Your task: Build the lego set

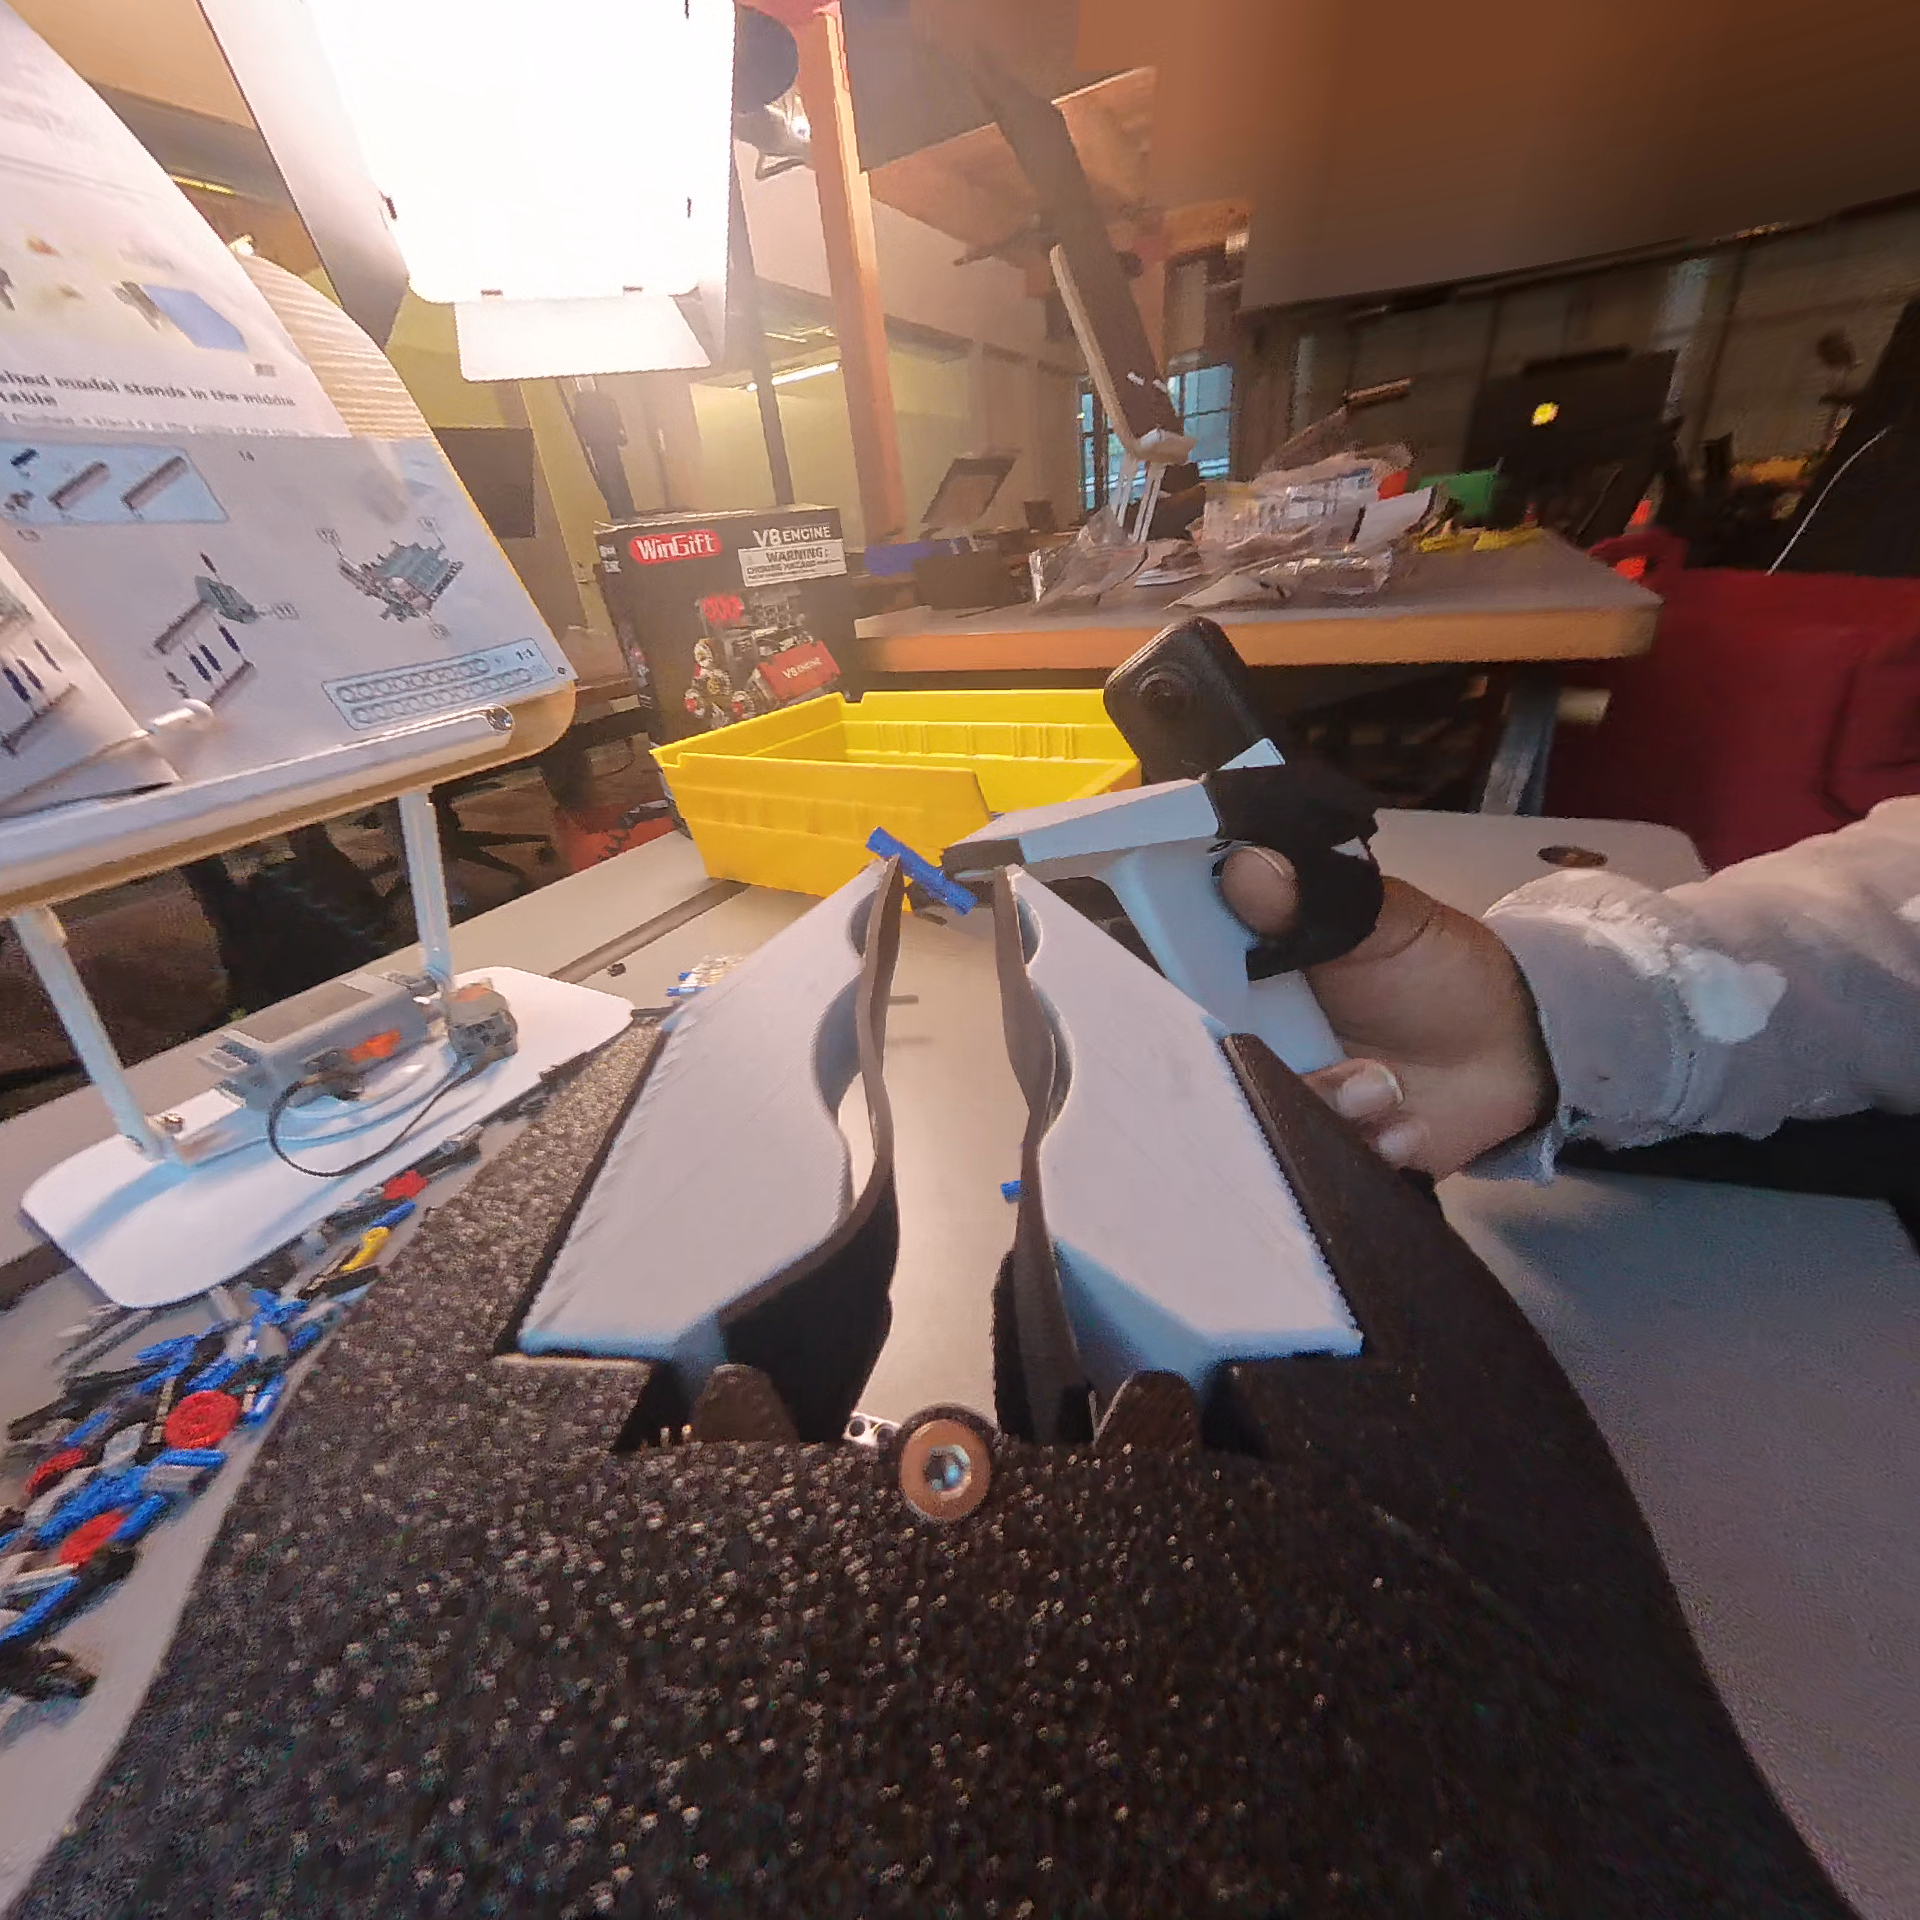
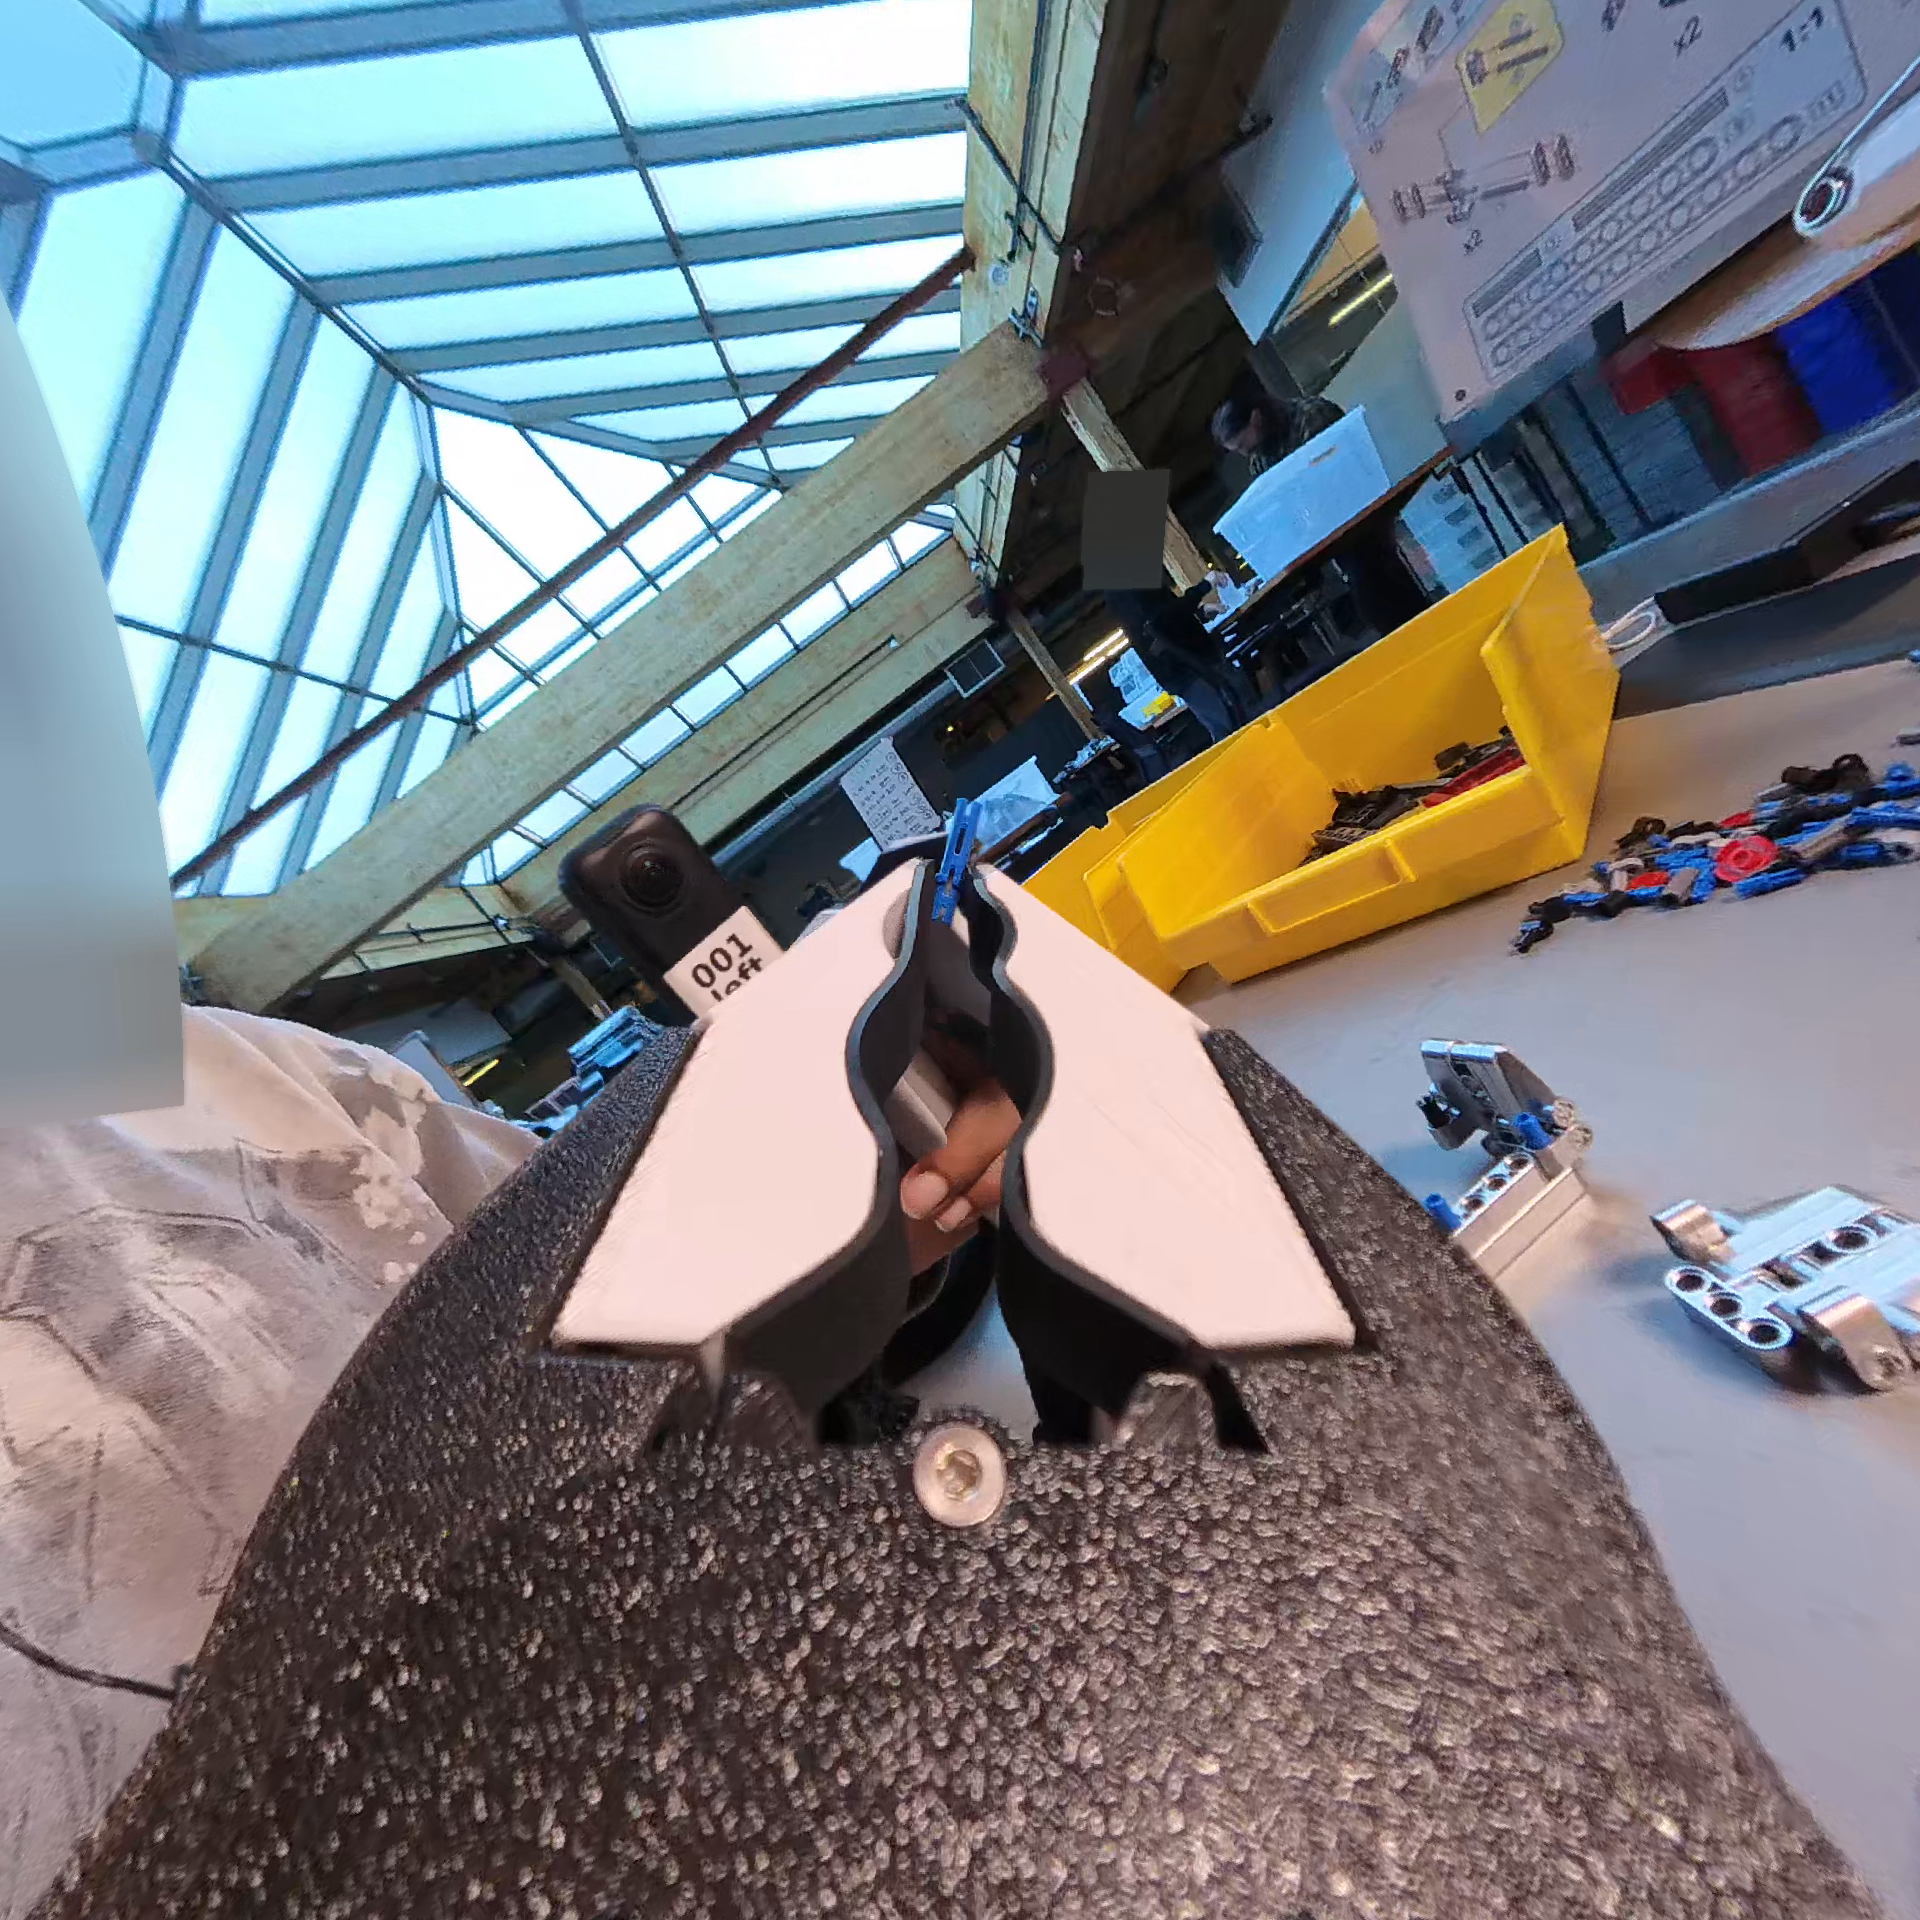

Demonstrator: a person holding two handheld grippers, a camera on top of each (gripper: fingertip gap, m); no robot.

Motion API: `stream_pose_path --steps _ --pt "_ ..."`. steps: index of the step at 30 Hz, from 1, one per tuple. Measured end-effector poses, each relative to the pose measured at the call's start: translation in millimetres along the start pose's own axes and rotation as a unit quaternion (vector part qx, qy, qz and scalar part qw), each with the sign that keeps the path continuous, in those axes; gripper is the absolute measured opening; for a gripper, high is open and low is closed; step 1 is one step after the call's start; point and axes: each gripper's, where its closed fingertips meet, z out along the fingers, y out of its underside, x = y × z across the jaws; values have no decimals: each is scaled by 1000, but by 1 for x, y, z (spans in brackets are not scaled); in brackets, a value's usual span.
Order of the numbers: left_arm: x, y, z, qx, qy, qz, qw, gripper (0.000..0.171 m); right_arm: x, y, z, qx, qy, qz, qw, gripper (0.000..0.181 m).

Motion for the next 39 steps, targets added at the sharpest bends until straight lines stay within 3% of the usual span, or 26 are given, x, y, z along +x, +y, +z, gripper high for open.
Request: stream_pose_path --steps 8,21,27,32,39 --pt "7 15 -4 -48 6 133 990 9 5 17 -3 -65 -9 34 997 2" --pt "7 24 -17 -79 21 193 978 2 0 30 -8 -127 -23 26 991 0" --pt "10 23 -19 -80 44 162 983 2 -2 32 -8 -137 -25 11 990 0" --pt "14 23 -21 -70 76 105 989 2 -6 31 -9 -150 -20 -44 987 12" --pt "20 24 -23 -69 108 62 990 2 -10 43 -13 -202 -15 -130 971 0"
